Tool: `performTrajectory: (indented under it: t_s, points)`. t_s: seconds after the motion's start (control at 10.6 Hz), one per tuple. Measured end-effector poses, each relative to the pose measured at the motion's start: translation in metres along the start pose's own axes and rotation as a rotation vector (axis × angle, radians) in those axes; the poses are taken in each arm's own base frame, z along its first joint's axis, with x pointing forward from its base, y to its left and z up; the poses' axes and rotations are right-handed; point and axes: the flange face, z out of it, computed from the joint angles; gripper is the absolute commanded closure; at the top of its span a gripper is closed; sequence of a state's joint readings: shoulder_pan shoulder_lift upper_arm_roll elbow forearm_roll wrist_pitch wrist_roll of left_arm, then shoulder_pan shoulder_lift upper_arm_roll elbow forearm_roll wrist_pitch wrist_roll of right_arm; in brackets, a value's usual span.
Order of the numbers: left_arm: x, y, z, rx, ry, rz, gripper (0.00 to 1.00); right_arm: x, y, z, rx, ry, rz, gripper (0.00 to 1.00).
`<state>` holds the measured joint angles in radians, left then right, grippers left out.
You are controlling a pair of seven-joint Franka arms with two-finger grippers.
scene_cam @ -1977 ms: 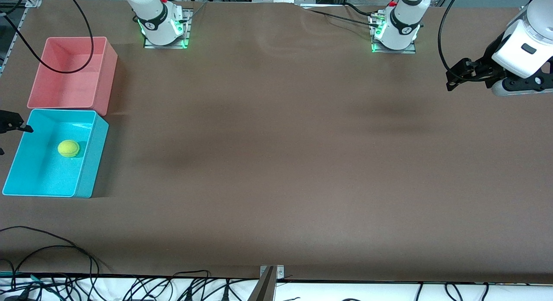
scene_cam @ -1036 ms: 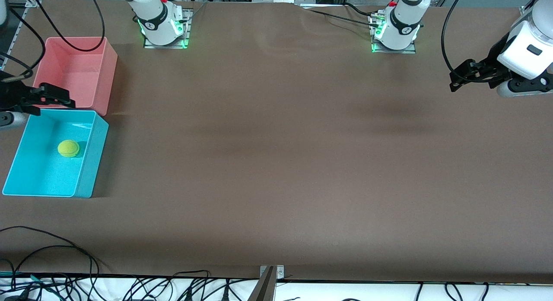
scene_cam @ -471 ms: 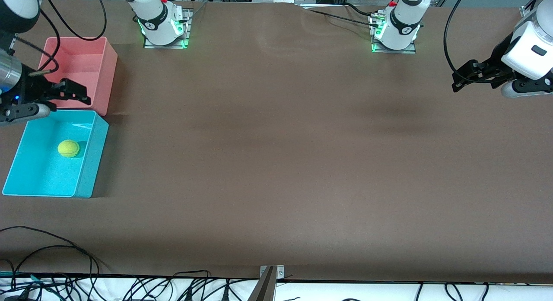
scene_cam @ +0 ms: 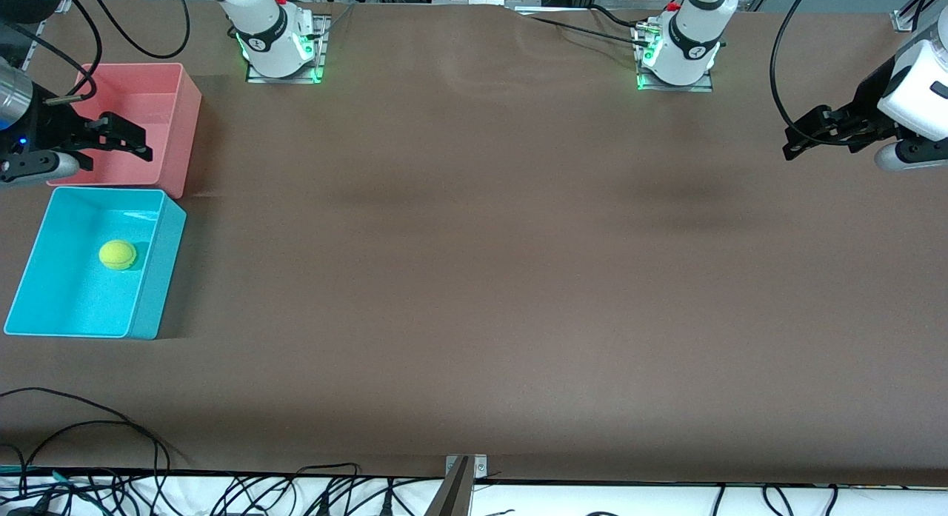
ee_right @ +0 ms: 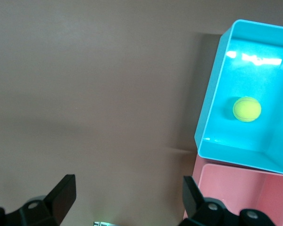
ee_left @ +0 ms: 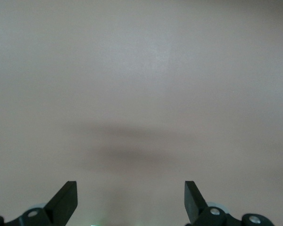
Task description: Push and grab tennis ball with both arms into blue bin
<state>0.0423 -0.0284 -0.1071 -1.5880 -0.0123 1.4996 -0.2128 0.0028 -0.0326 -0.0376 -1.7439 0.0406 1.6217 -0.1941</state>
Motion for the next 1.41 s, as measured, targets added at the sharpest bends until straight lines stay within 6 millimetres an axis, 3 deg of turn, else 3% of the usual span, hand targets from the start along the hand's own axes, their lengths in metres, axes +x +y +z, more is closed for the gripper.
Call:
performTrajectory:
  t_s: [0.47,0.94,1.41]
  points:
    - [0.000,0.001,0.000,0.000,0.000,0.001,0.00,0.001,0.014,0.009,-0.013,-0.020,0.020,0.00]
    - [0.000,0.001,0.000,0.000,0.000,0.001,0.00,-0.002,0.027,0.003,-0.046,-0.008,0.038,0.00]
    - [0.000,0.001,0.000,0.000,0.000,0.001,0.00,-0.004,0.027,-0.006,-0.051,0.014,0.038,0.00]
